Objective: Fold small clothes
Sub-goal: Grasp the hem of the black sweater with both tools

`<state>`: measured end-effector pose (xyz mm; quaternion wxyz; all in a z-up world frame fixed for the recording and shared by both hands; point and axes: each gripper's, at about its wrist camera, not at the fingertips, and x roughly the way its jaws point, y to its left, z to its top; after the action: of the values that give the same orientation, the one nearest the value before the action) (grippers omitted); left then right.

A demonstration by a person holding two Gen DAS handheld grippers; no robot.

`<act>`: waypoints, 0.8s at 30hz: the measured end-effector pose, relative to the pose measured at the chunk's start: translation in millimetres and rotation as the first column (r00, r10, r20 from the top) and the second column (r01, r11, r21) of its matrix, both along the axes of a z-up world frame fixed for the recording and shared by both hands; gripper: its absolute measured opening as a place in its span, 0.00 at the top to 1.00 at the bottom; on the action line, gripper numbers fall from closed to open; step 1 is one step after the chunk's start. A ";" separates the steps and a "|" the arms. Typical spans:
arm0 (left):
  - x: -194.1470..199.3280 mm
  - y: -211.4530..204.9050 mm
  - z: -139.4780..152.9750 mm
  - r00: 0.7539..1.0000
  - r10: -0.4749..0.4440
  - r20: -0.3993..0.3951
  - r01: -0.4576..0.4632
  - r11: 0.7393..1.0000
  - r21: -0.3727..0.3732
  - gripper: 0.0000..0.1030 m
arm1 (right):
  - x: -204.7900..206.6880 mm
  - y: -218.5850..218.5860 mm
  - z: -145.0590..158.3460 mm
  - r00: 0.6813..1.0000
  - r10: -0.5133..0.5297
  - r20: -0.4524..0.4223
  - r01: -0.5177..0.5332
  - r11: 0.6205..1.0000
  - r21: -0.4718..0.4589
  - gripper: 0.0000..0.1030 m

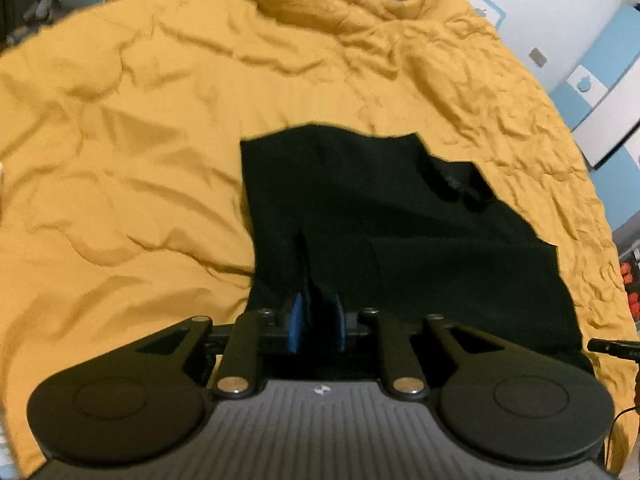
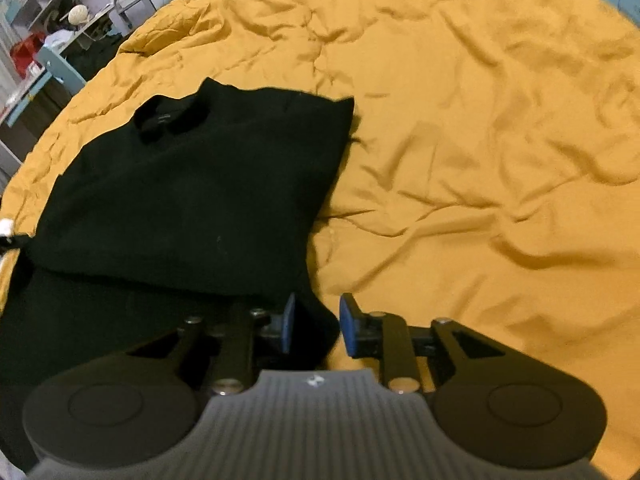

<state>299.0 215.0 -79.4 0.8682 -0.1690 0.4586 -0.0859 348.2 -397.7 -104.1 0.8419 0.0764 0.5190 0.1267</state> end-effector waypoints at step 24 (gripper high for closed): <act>-222.7 -65.4 31.3 0.934 -0.355 -0.035 0.351 0.899 0.262 0.33 | -222.5 49.4 53.4 0.954 0.296 0.041 -0.287 0.946 -0.149 0.41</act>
<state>76.2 149.6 -48.1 0.8561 0.0348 0.4828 -0.1811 125.7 -348.3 -50.7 0.8331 -0.0651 0.5055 0.2148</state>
